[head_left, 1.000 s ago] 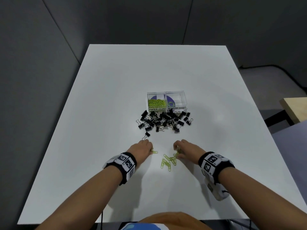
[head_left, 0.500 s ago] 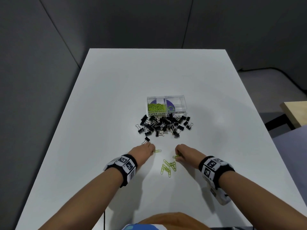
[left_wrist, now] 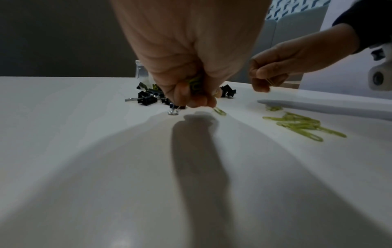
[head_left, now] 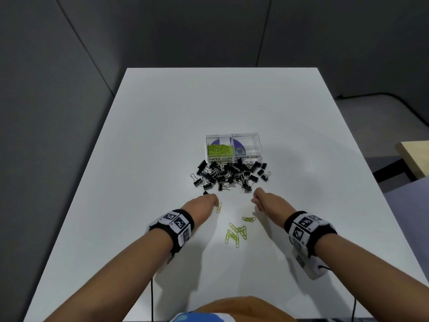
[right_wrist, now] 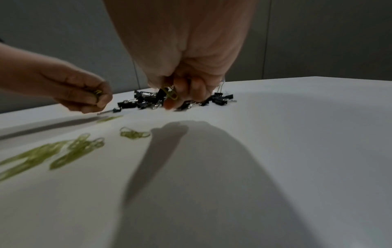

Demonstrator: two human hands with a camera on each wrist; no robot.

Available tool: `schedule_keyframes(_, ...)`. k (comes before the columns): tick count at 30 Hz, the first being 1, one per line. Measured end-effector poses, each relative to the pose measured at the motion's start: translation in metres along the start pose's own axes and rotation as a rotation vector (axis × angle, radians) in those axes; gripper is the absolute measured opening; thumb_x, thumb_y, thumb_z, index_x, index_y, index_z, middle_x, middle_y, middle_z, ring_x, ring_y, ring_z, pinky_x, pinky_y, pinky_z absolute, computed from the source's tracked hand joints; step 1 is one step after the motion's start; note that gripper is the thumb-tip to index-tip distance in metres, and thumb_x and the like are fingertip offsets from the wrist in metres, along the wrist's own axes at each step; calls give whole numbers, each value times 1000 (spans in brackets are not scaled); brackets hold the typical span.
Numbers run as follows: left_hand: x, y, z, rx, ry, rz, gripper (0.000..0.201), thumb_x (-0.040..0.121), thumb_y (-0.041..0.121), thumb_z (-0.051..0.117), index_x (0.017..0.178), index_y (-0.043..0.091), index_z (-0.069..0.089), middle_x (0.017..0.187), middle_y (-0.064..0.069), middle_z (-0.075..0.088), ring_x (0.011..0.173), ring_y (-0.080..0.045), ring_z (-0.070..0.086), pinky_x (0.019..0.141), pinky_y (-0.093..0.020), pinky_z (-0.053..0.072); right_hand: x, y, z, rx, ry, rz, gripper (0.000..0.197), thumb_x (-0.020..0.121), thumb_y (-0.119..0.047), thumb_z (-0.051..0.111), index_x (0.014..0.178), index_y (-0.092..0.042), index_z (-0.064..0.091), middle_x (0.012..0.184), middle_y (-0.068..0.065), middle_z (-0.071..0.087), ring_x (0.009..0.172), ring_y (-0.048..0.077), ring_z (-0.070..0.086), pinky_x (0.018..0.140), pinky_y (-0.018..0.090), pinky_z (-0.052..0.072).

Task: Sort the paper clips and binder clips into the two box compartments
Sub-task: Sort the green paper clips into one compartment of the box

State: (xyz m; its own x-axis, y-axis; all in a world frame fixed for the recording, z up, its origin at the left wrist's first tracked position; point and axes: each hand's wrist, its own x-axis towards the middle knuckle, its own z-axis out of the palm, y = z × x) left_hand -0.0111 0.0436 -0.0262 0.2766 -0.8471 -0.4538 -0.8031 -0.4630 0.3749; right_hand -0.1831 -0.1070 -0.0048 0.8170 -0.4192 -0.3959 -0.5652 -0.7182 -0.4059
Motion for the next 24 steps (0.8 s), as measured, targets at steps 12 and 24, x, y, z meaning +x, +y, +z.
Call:
schedule_keyframes(12, 2, 12, -9, 185, 48, -97, 42, 93, 48, 44, 109, 10, 49, 103, -5, 65, 94, -25, 62, 79, -34, 48, -4, -8, 10, -43, -102, 22, 19, 97, -27, 42, 101, -12, 52, 95, 2, 56, 80, 17, 49, 69, 26, 36)
schedule_keyframes(24, 13, 18, 0, 84, -19, -45, 28, 100, 24, 30, 109, 5, 49, 109, -12, 59, 96, -30, 58, 82, -39, 47, 1, -19, 20, -85, -221, 21, 9, 94, -17, 47, 86, -13, 44, 89, 4, 50, 75, 18, 46, 67, 27, 35)
